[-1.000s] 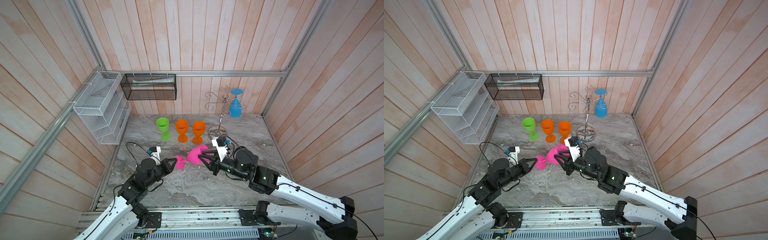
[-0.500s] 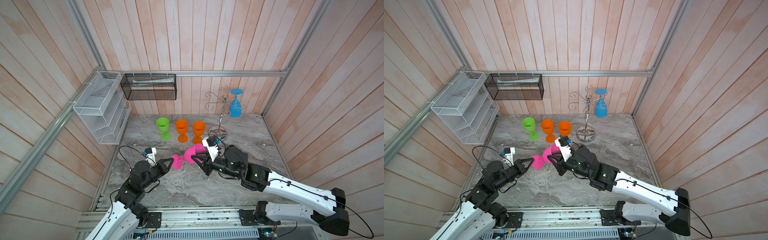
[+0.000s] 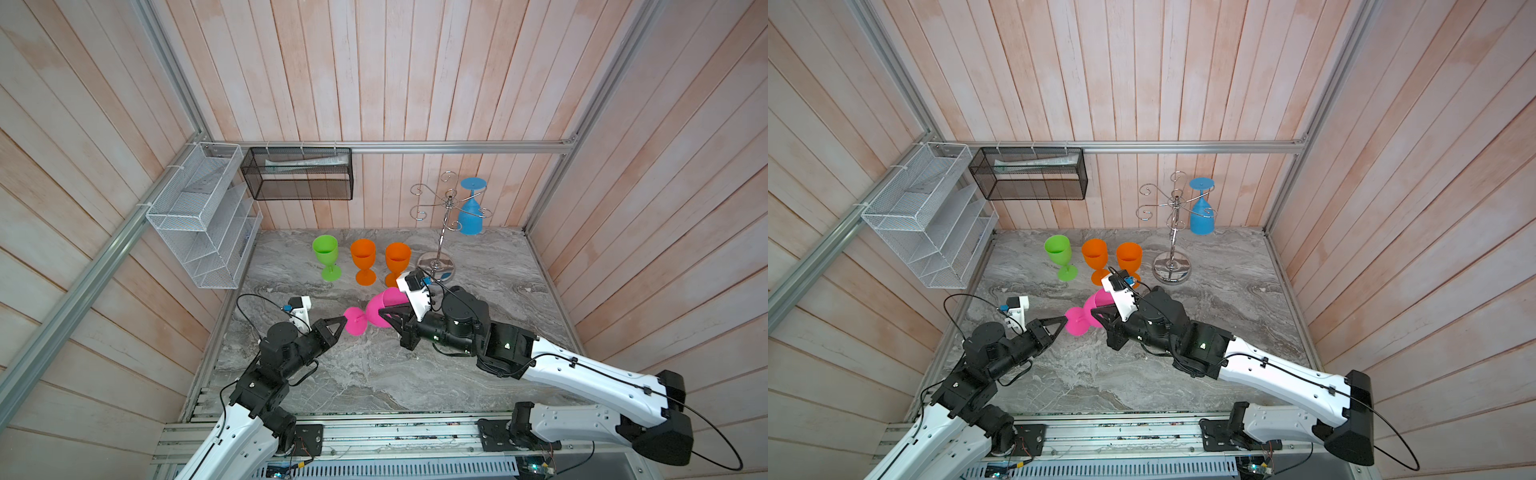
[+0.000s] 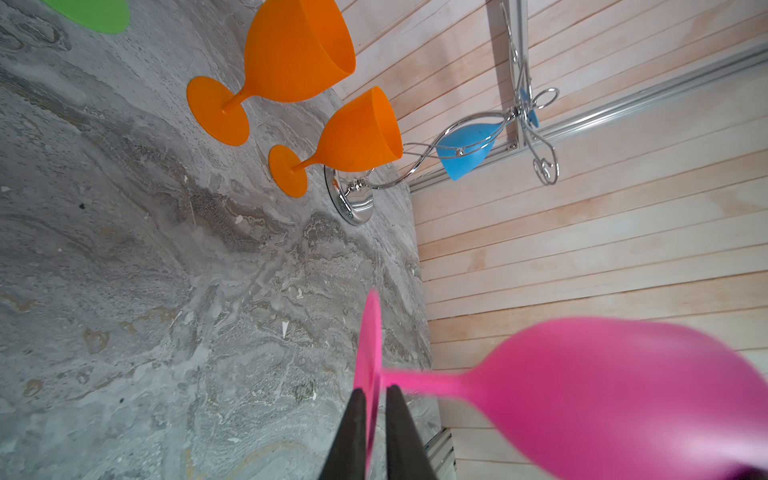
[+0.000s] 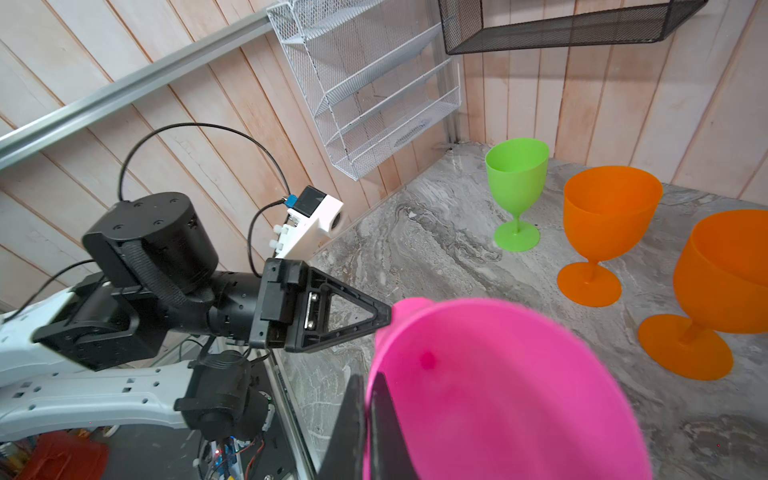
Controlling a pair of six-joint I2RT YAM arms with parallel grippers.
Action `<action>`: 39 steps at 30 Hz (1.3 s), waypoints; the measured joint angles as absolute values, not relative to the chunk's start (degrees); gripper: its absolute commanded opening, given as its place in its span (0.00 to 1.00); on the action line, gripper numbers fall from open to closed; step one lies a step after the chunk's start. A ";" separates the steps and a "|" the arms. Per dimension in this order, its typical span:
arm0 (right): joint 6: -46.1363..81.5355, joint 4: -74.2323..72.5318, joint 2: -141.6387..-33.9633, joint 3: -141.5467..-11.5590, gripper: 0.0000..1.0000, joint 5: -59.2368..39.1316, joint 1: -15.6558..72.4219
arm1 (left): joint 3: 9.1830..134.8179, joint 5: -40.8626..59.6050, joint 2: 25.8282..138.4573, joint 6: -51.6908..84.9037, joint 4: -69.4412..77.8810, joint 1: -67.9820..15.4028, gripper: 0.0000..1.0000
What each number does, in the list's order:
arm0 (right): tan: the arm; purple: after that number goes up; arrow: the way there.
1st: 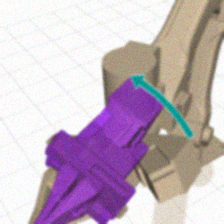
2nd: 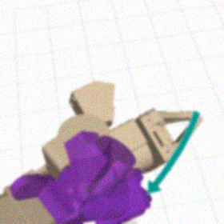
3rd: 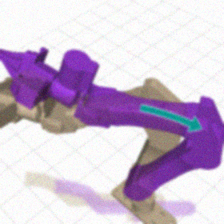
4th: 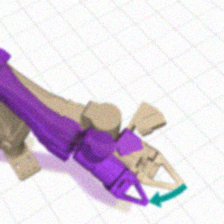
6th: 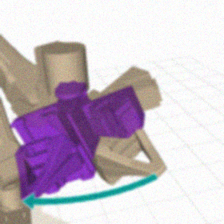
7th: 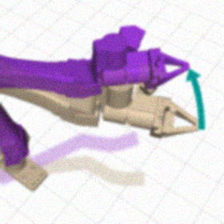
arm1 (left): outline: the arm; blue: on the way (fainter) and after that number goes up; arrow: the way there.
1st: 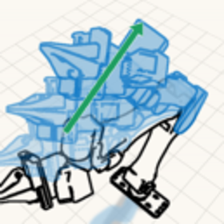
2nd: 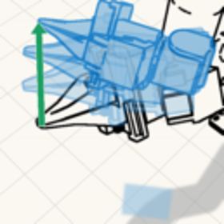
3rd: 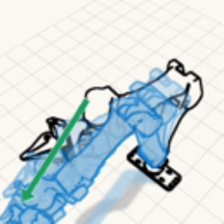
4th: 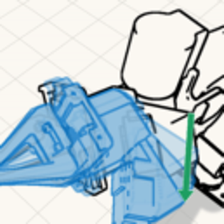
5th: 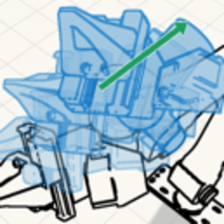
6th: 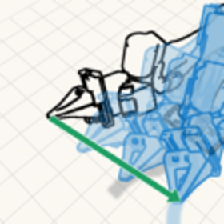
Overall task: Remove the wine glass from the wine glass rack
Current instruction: 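Open the left gripper off the foot while the right lifts the pink glass away, then carry the pink glass with the right gripper and set it upright beside the green glass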
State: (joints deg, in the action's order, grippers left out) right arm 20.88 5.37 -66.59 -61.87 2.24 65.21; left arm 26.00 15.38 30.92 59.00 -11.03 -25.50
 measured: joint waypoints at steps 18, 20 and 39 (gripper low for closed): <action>17.69 18.35 -87.68 -80.25 0.00 7.60 62.48 | 22.50 8.78 27.18 57.52 -22.74 -25.50 0.92; 17.50 19.33 -90.61 -82.37 0.00 7.16 61.49 | 21.69 8.27 27.09 57.74 -24.08 -25.50 0.93; 13.23 26.22 -112.20 -104.40 0.00 3.97 58.43 | 17.30 6.09 24.18 58.11 -30.52 -25.50 1.00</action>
